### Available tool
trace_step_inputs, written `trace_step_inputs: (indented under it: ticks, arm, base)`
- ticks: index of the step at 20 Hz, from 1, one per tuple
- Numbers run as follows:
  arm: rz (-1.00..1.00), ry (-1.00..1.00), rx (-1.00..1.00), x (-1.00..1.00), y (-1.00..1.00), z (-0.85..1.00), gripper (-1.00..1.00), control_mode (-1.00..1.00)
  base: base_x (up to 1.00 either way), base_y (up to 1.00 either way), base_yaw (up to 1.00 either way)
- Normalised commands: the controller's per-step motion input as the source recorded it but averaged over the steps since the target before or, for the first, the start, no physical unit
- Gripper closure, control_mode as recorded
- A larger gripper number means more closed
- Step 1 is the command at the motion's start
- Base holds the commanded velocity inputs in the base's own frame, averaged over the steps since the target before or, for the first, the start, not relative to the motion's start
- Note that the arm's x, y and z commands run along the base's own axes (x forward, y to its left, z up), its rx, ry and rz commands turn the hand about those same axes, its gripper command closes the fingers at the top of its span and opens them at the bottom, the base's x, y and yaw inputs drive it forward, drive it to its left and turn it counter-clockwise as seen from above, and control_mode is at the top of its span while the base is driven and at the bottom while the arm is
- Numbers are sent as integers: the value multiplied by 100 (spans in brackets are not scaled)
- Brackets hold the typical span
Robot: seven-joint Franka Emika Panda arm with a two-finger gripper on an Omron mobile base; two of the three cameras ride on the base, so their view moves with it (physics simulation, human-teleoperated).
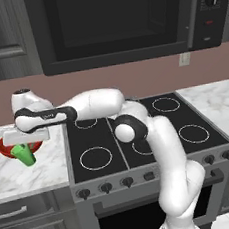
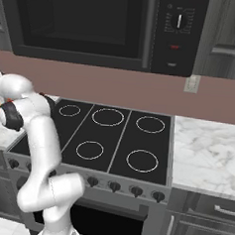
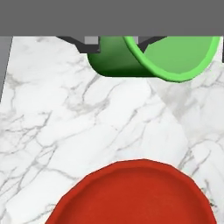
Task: Pick the cup and bowl from the counter and place them on the counter next to the sink.
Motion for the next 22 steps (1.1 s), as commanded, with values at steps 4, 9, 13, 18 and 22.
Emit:
trace_step_inputs:
  ticks: [4, 9, 13, 18, 22]
  arm:
    - [0, -14, 16, -83, -98, 0, 100, -100]
    - [0, -17, 20, -62, -100, 10, 100, -100]
    - [-2, -25, 26, -44, -100, 41, 100, -100]
    - [0, -17, 15, -48, -75, 68, 100, -100]
    - [0, 0, 4, -12, -40, 79, 100, -100]
  base:
    - [0, 0, 0]
    - [0, 0, 0]
    - [0, 0, 0]
    - [0, 0, 0]
    - [0, 0, 0]
